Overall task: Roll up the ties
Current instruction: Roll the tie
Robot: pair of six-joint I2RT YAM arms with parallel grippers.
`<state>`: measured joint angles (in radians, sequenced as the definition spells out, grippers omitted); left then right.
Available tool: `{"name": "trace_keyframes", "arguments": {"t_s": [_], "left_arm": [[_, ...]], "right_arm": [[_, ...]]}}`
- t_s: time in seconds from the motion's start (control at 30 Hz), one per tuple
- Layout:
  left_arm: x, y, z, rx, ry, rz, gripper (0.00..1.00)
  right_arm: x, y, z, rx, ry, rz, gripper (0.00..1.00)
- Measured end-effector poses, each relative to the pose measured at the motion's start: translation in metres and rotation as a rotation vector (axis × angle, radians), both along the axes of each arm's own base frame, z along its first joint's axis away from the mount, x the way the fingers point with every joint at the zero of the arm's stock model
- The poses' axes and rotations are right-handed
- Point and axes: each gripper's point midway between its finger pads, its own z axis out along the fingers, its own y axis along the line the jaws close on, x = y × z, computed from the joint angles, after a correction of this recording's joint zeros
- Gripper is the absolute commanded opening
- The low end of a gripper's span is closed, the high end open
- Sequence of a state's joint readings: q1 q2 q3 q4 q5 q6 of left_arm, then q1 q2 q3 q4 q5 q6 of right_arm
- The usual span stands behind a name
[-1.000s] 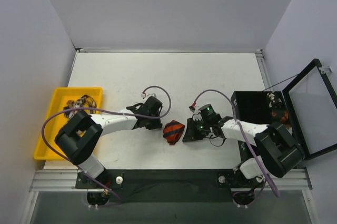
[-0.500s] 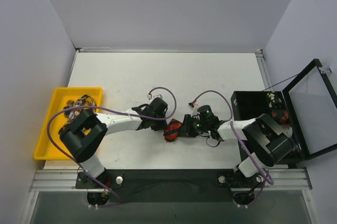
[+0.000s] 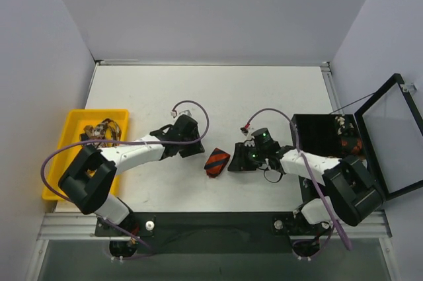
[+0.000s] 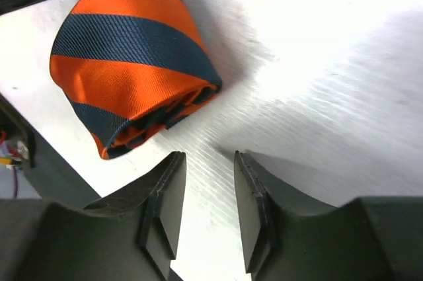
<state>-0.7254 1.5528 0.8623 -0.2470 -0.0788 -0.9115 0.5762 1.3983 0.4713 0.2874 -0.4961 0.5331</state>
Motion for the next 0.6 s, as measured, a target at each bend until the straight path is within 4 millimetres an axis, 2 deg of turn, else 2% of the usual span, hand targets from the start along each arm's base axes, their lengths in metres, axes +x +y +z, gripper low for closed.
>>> {"name": "trace_keyframes", "arguments": {"t_s": [0.1,0.17,0.2,0.33,0.47,0.53,0.6], "left_arm": [[-0.002,0.007,0.018,-0.004,-0.031,0.017,0.64],[-0.005,0.014,0.031,-0.018,-0.053,0.043,0.67],[-0.009,0.019,0.035,-0.024,-0.062,0.054,0.67],[-0.027,0.033,0.042,-0.046,-0.067,0.088,0.68],[-0.052,0.026,0.035,-0.062,-0.046,0.05,0.68],[-0.063,0.018,0.032,-0.073,-0.034,0.025,0.66],[-0.07,0.011,0.03,-0.088,-0.026,0.008,0.64]], "right_arm": [[0.006,-0.014,0.011,-0.065,-0.004,0.02,0.52],[0.014,-0.022,0.023,-0.088,-0.017,0.031,0.61],[0.02,-0.026,0.033,-0.091,-0.025,0.033,0.72],[0.042,-0.032,0.07,-0.097,-0.065,0.067,0.92],[0.065,-0.018,0.101,-0.071,-0.109,0.157,0.96],[0.072,-0.01,0.103,-0.062,-0.096,0.201,0.96],[0.076,-0.005,0.096,-0.057,-0.06,0.239,0.96]]}}
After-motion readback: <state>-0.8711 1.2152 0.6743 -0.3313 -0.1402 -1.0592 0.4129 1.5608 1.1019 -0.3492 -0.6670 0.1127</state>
